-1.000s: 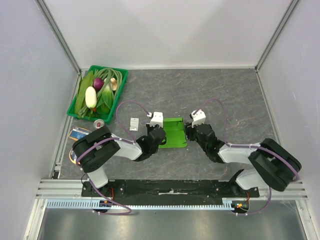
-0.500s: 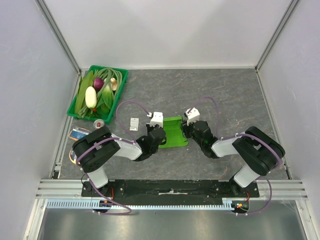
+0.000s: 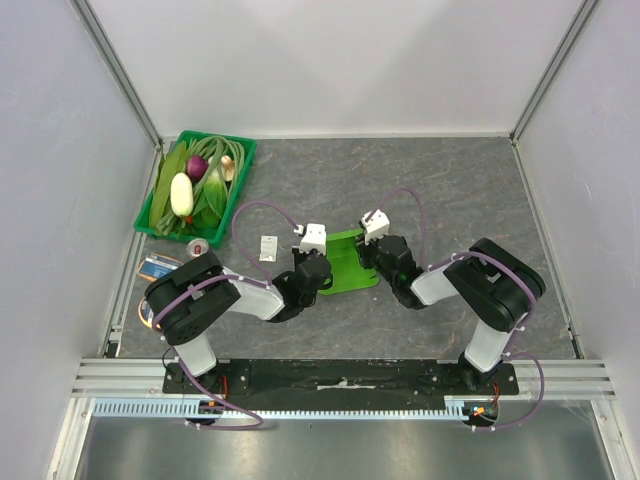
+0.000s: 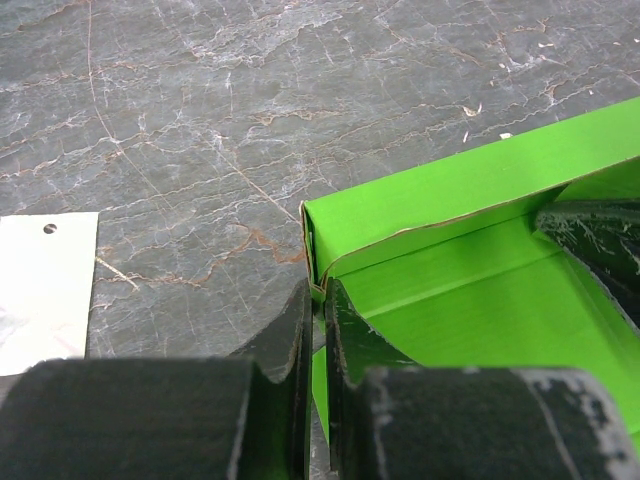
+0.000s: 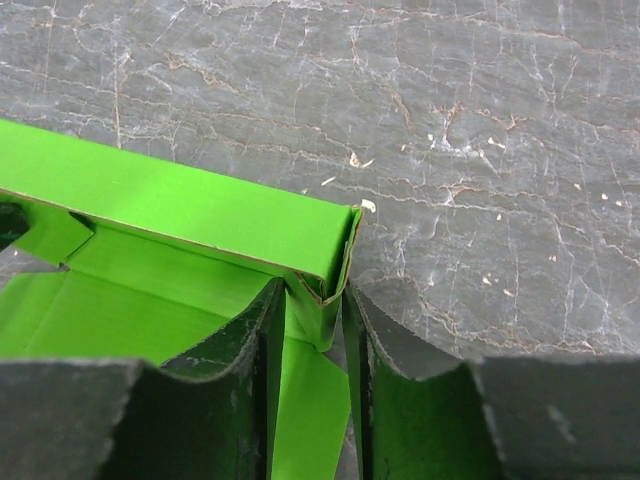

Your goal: Fold the paper box

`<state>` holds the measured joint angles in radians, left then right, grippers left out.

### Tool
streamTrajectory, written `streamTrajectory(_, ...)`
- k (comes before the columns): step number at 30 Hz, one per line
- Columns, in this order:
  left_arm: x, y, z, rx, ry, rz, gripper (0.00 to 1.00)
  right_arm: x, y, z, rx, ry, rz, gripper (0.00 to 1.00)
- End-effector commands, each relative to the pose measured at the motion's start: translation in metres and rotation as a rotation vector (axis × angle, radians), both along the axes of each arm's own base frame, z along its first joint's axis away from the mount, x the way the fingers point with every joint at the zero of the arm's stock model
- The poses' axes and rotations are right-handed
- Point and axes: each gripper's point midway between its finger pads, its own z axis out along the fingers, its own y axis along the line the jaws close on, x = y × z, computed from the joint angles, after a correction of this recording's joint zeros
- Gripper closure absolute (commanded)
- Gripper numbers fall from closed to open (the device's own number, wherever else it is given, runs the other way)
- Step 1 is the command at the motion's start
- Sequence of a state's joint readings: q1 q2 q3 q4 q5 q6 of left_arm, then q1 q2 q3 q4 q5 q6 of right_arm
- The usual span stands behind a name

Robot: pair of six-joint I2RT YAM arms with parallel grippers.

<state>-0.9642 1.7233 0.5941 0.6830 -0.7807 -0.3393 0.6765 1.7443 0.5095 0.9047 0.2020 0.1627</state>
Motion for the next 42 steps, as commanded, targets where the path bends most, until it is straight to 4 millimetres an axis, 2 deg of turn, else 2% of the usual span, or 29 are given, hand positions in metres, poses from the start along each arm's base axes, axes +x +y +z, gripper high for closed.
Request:
streamTrajectory(1, 0.002, 0.003, 0.001, 0.008, -0.008, 0.023, 0.98, 0.021, 0.011, 0.026, 0.033, -0.102, -0.003, 0.69)
streamTrajectory(3, 0.002, 0.003, 0.0, 0.008, -0.007, 0.023, 0.98, 0.021, 0.014, 0.027, 0.037, -0.106, 0.015, 0.76)
streamTrajectory(5, 0.002, 0.003, 0.0, 0.008, -0.007, 0.023, 0.98, 0.02, 0.015, 0.027, 0.028, -0.103, 0.024, 0.78)
streamTrajectory(7, 0.002, 0.003, -0.002, 0.011, -0.004, 0.022, 0.98, 0.017, 0.016, 0.025, 0.03, -0.082, 0.032, 0.7)
streamTrajectory(8, 0.001, 0.002, -0.002, 0.011, -0.004, 0.02, 0.98, 0.013, 0.011, 0.021, 0.025, -0.067, 0.03, 0.64)
streamTrajectory(9, 0.001, 0.003, -0.002, 0.011, -0.004, 0.02, 0.98, 0.01, 0.011, 0.027, 0.055, -0.059, 0.025, 0.55)
streamTrajectory(14, 0.002, 0.001, -0.002, 0.007, -0.002, 0.019, 0.98, -0.015, -0.003, 0.021, 0.063, 0.002, 0.047, 0.45)
streamTrajectory(17, 0.002, 0.001, -0.003, 0.007, 0.0, 0.018, 0.98, -0.022, -0.013, 0.025, 0.048, 0.005, 0.034, 0.45)
streamTrajectory(19, 0.002, 0.001, -0.002, 0.006, -0.001, 0.018, 0.98, -0.022, -0.015, 0.023, 0.039, 0.013, 0.033, 0.51)
streamTrajectory(20, 0.002, 0.001, -0.002, 0.008, -0.002, 0.017, 0.98, -0.022, -0.015, 0.022, 0.038, 0.017, 0.034, 0.56)
streamTrajectory(24, 0.002, 0.002, -0.001, 0.013, -0.005, 0.021, 0.98, -0.023, -0.009, 0.023, 0.046, 0.016, 0.07, 0.58)
streamTrajectory(25, 0.002, 0.002, -0.001, 0.013, -0.006, 0.02, 0.98, -0.025, -0.007, 0.023, 0.056, 0.021, 0.079, 0.55)
streamTrajectory(28, 0.002, 0.003, -0.001, 0.016, -0.006, 0.02, 0.98, -0.033, 0.0, 0.031, 0.111, 0.035, 0.135, 0.36)
streamTrajectory(31, 0.002, 0.002, -0.002, 0.015, -0.004, 0.019, 0.98, -0.047, 0.005, 0.042, 0.178, 0.062, 0.177, 0.31)
streamTrajectory(33, 0.002, 0.001, -0.002, 0.015, -0.004, 0.018, 0.98, -0.054, -0.005, 0.052, 0.213, 0.062, 0.144, 0.29)
streamTrajectory(36, 0.002, 0.001, -0.001, 0.014, -0.005, 0.016, 0.98, -0.044, -0.043, 0.058, 0.212, 0.062, -0.07, 0.29)
streamTrajectory(37, 0.002, 0.001, -0.001, 0.015, -0.005, 0.017, 0.98, -0.035, -0.064, 0.062, 0.194, 0.041, -0.184, 0.3)
streamTrajectory(40, 0.002, 0.001, -0.002, 0.015, -0.003, 0.016, 0.98, -0.026, -0.087, 0.063, 0.121, 0.039, -0.298, 0.39)
streamTrajectory(41, 0.003, 0.001, -0.002, 0.015, -0.004, 0.016, 0.98, -0.023, -0.096, 0.049, 0.064, 0.069, -0.338, 0.45)
streamTrajectory(42, 0.002, 0.001, -0.003, 0.017, -0.002, 0.016, 0.98, -0.02, -0.095, 0.047, 0.041, 0.076, -0.334, 0.47)
